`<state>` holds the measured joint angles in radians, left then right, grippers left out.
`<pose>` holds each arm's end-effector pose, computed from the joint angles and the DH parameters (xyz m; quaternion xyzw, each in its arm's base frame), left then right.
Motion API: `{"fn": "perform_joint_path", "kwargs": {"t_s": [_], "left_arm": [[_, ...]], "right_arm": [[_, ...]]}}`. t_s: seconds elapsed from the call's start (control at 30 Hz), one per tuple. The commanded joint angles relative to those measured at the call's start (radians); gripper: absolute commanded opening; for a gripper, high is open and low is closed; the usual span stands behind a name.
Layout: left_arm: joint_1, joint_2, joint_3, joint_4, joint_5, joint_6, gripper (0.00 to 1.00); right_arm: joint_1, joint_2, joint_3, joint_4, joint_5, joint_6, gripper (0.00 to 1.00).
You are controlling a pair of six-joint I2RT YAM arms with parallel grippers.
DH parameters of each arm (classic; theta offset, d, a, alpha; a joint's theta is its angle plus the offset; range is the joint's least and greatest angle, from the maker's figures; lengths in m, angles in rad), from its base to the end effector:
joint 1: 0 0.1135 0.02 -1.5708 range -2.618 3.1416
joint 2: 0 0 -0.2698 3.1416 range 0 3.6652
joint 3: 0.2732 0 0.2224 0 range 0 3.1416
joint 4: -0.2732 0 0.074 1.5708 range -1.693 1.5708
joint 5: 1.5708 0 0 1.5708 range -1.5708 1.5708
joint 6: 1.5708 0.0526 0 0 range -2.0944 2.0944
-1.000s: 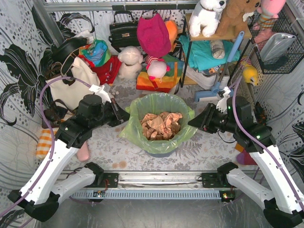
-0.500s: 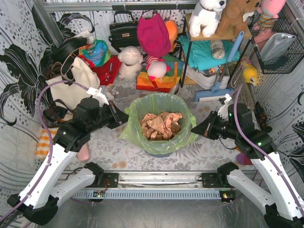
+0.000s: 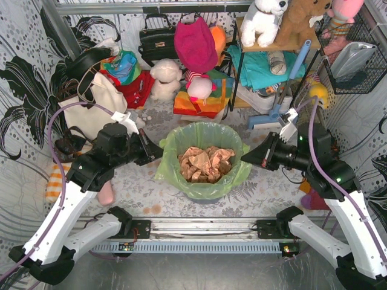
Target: Tie the trash bag
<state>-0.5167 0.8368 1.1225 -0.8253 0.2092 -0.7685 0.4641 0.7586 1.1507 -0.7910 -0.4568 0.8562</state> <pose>0.1124 -0.0764 0.3673 -0.0576 0.8649 -0.3666 0.3381 0.0887 0.0704 0.3893 0.0353 0.8204 0.4793 0.3098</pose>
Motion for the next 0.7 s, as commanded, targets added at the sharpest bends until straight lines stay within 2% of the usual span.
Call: {"fn": "perform_joint_path", "kwargs": {"t_s": [0.0,0.27,0.67], "left_arm": [[-0.004,0.007,0.070,0.007,0.054,0.006,0.00],[-0.005,0.061,0.188,-0.002,0.035,0.039,0.00],[-0.003,0.220,0.298,0.114,-0.016,0.104,0.00]], "right_arm": [[0.001,0.032,0.063,0.137,-0.036,0.046,0.00],[0.001,0.083,0.141,0.211,0.065,0.034,0.00],[0.002,0.223,0.240,0.348,0.109,-0.036,0.00]]}}
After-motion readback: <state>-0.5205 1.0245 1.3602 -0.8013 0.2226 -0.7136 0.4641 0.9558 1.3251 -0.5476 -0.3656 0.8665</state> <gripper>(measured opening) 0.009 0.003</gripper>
